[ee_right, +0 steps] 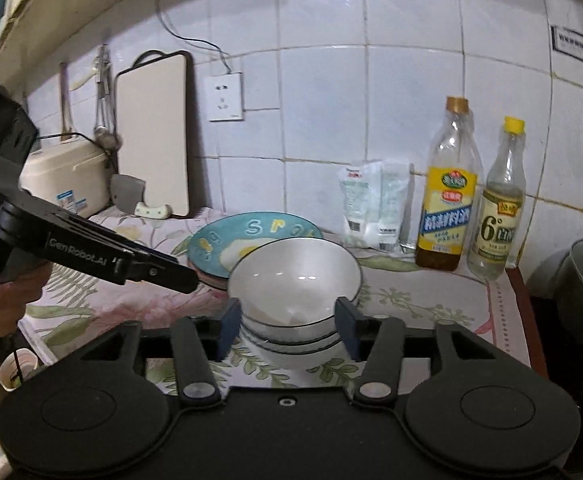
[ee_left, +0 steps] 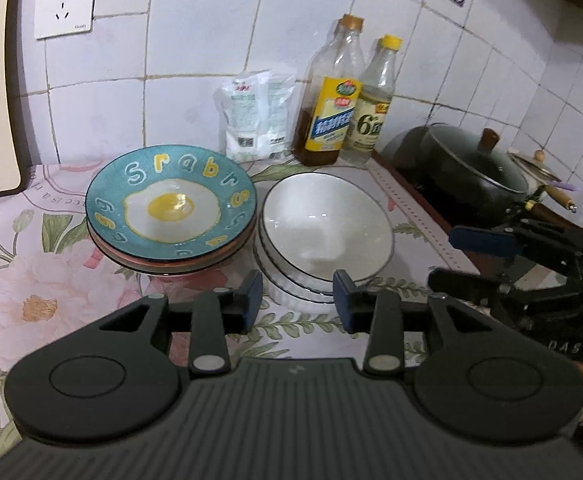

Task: Organize plates and bowls
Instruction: 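Open both grippers and move them to the base of the bowl stack, then close both grippers on the rims of the three stacked bowls, then lift the bowl stack over the plate stack and lower it onto the egg plate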

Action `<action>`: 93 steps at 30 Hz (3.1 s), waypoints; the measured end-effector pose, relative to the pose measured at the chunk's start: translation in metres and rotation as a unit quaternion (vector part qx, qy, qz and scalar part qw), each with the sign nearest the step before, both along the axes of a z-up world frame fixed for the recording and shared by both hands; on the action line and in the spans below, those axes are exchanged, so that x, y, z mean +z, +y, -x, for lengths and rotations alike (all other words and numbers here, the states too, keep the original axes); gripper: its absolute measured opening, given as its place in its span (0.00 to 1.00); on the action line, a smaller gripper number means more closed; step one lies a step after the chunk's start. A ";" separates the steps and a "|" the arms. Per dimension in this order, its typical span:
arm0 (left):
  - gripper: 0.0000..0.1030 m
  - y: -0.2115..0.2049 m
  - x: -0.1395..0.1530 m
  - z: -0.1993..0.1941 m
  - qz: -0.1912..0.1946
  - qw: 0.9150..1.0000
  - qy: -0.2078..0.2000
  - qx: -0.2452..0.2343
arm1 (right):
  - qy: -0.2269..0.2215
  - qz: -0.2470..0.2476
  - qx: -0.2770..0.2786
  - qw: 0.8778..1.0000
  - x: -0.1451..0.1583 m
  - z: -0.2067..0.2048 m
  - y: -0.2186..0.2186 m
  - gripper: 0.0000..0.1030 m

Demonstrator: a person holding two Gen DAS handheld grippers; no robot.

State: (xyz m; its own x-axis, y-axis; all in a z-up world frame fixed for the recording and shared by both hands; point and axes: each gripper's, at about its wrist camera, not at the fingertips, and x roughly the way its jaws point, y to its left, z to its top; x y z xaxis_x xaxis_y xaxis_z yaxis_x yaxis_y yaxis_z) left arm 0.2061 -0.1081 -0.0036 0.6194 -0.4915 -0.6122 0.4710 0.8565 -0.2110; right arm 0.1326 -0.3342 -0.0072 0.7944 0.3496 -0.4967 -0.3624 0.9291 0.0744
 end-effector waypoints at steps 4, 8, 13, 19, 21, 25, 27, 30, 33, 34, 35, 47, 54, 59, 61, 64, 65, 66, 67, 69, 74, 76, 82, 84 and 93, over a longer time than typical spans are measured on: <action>0.42 0.003 -0.004 0.011 0.015 1.000 -0.016 0.001 | 0.001 -0.013 -0.004 1.000 -0.008 0.008 0.005 0.65; 0.48 0.004 -0.012 0.020 0.023 0.999 -0.034 0.005 | -0.003 -0.021 -0.002 1.000 -0.019 0.012 0.010 0.72; 0.52 0.007 -0.028 0.025 0.048 0.998 -0.043 0.015 | 0.003 -0.032 -0.002 0.999 -0.036 0.011 0.012 0.76; 0.61 0.007 -0.048 0.024 0.071 0.995 -0.065 0.022 | -0.014 -0.003 -0.005 1.000 -0.055 0.006 0.015 0.90; 0.65 0.008 -0.053 0.023 0.086 0.993 -0.072 0.026 | -0.009 -0.001 -0.003 1.000 -0.061 0.000 0.013 0.94; 0.74 0.006 -0.061 0.014 0.118 0.990 -0.063 0.033 | 0.014 0.004 -0.013 1.000 -0.080 -0.017 0.012 0.94; 0.75 0.003 -0.063 0.003 0.121 0.991 -0.051 0.037 | 0.029 0.006 -0.016 0.999 -0.087 -0.027 0.012 0.94; 0.78 0.000 -0.067 -0.014 0.131 0.990 -0.024 0.048 | 0.051 0.003 -0.014 0.999 -0.095 -0.045 0.011 0.94; 0.78 0.000 -0.074 -0.034 0.150 0.987 0.015 0.053 | 0.065 -0.002 -0.009 0.998 -0.101 -0.060 0.014 0.94; 0.78 0.000 -0.077 -0.039 0.158 0.986 0.028 0.054 | 0.068 -0.002 -0.006 0.998 -0.103 -0.063 0.015 0.94; 0.78 0.001 -0.080 -0.046 0.167 0.983 0.043 0.055 | 0.070 -0.002 -0.002 0.998 -0.105 -0.066 0.016 0.94; 0.74 0.001 -0.094 -0.079 0.208 0.969 0.115 0.068 | 0.071 -0.008 0.013 0.997 -0.108 -0.089 0.021 0.96; 0.58 -0.003 -0.099 -0.081 0.191 0.972 0.111 0.081 | 0.074 -0.011 0.026 0.997 -0.109 -0.098 0.022 1.00; 0.56 0.000 -0.103 -0.082 0.197 0.971 0.110 0.080 | 0.073 -0.011 0.028 0.997 -0.108 -0.099 0.022 1.00; 0.56 -0.001 -0.103 -0.083 0.198 0.971 0.110 0.082 | 0.073 -0.010 0.030 0.997 -0.108 -0.098 0.022 1.00; 0.53 -0.003 -0.104 -0.082 0.191 0.972 0.104 0.085 | 0.073 -0.011 0.031 0.997 -0.108 -0.099 0.022 1.00; 0.53 -0.005 -0.103 -0.081 0.184 0.974 0.100 0.083 | 0.072 -0.010 0.031 0.997 -0.108 -0.100 0.022 1.00; 0.53 -0.006 -0.102 -0.080 0.175 0.977 0.097 0.078 | 0.072 -0.008 0.032 0.997 -0.108 -0.099 0.022 1.00; 0.53 -0.006 -0.101 -0.079 0.171 0.978 0.095 0.076 | 0.072 -0.008 0.033 0.997 -0.108 -0.099 0.022 1.00; 0.53 -0.006 -0.100 -0.077 0.167 0.978 0.097 0.074 | 0.071 -0.007 0.034 0.997 -0.107 -0.097 0.023 1.00; 0.53 -0.004 -0.098 -0.069 0.166 0.979 0.097 0.069 | 0.069 -0.016 0.029 0.997 -0.106 -0.089 0.023 1.00; 0.53 -0.002 -0.094 -0.063 0.164 0.980 0.093 0.066 | 0.066 -0.021 0.030 0.997 -0.104 -0.084 0.023 1.00; 0.53 0.001 -0.075 -0.045 0.146 0.983 0.092 0.058 | 0.053 -0.022 0.038 0.998 -0.089 -0.066 0.028 1.00; 0.53 0.002 -0.066 -0.037 0.140 0.985 0.086 0.053 | 0.045 -0.020 0.040 0.998 -0.082 -0.060 0.030 1.00; 0.53 0.022 -0.022 -0.011 0.132 0.988 0.054 0.057 | 0.014 -0.027 0.049 0.998 -0.041 -0.041 0.050 1.00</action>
